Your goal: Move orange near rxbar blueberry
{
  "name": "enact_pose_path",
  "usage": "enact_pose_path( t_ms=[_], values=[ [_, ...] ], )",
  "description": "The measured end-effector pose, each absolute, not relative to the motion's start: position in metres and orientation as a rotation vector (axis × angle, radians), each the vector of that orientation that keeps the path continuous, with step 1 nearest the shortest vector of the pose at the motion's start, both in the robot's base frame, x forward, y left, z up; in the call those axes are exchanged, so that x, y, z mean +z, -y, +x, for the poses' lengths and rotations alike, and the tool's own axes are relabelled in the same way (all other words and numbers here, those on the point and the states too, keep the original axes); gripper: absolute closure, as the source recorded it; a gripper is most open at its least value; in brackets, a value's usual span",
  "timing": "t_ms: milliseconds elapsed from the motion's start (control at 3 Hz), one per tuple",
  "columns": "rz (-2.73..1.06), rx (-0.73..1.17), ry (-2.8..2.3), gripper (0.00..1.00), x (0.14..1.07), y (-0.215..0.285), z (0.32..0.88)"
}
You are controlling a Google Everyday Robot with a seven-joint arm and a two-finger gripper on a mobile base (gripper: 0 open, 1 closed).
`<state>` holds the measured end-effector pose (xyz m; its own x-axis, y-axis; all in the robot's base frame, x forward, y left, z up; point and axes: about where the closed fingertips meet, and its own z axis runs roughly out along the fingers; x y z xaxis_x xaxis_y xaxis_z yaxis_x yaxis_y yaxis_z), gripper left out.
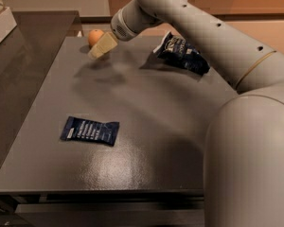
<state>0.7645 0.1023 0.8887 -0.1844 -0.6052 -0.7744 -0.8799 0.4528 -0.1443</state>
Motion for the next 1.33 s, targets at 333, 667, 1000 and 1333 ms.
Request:
enact_pose_path(
  t_ms=[333, 667, 1000, 1333],
  values=[
    [-1.232, 0.425, -1.896, 0.00, 0.880, -0.119, 0.781],
    [-1.219, 0.407, -1.919, 0.00, 0.868, -0.126, 0.797],
    [-1.189, 0.393, -1.957, 0.00, 0.857, -0.124, 0.813],
    [-1.176, 0.384, -1.982, 0.17, 0.851, -0.122, 0.824]
  ],
)
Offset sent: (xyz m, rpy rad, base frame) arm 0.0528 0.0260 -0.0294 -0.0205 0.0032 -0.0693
